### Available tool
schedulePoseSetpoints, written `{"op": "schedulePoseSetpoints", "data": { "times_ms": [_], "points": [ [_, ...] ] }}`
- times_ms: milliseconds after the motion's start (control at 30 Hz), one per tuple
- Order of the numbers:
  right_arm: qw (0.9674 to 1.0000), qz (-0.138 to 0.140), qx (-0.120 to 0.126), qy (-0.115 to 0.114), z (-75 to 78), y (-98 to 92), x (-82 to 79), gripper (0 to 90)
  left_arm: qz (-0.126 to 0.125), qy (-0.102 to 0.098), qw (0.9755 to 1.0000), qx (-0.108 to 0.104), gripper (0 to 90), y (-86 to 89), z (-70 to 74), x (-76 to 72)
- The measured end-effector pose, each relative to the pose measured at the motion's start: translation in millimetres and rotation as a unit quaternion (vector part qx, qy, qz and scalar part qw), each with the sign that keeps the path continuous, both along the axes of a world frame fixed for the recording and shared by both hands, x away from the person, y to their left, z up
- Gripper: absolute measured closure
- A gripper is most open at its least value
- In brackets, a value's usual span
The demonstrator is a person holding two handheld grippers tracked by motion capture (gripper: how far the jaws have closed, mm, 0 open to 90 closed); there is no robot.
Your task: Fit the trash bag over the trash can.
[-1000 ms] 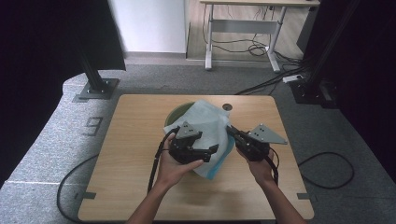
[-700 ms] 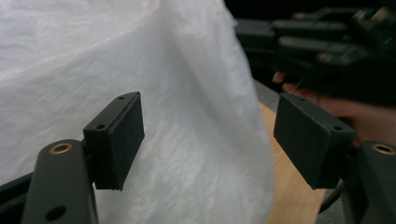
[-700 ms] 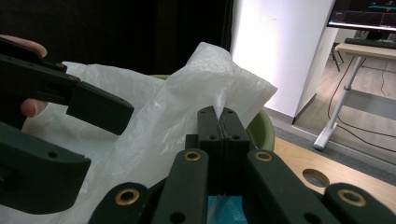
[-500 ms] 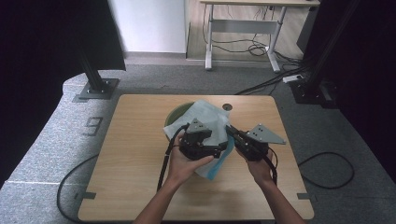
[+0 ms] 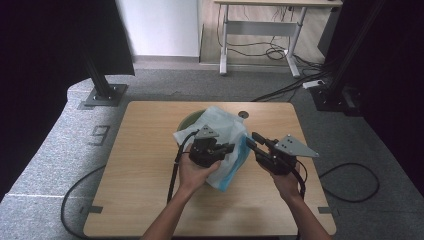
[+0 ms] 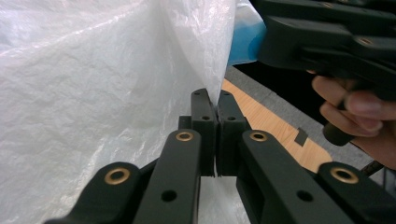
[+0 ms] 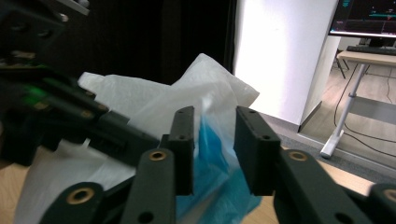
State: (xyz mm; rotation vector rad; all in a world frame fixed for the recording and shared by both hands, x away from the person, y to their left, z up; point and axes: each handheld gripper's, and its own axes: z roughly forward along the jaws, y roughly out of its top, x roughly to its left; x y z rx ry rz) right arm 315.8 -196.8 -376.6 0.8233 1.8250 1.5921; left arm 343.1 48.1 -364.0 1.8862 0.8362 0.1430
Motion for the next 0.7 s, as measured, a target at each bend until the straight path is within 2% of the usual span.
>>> {"op": "schedulePoseSetpoints", "data": {
  "times_ms": [167, 333, 500, 700],
  "points": [
    [0.9999, 0.011, -0.006, -0.004, 3.6, -7.5, -11.7, 63.6, -0.001, 0.000, 0.9996, -0.029, 89.4, 14.3, 4.4, 3.0],
    [0.9994, 0.032, -0.011, 0.009, -4.6, -4.4, -15.9, 65.8, -0.001, 0.007, 0.9984, -0.056, 89.4, 25.2, 7.4, 5.0],
    [0.9983, 0.050, -0.016, 0.025, -15.6, 2.5, -13.5, 66.1, -0.013, 0.014, 0.9975, -0.068, 89.4, 31.1, 8.1, 6.1],
    [0.9987, 0.042, -0.007, 0.028, -18.0, 5.6, -2.7, 66.1, -0.043, 0.020, 0.9962, -0.073, 89.3, 38.2, 7.5, 1.7]
  ]
}}
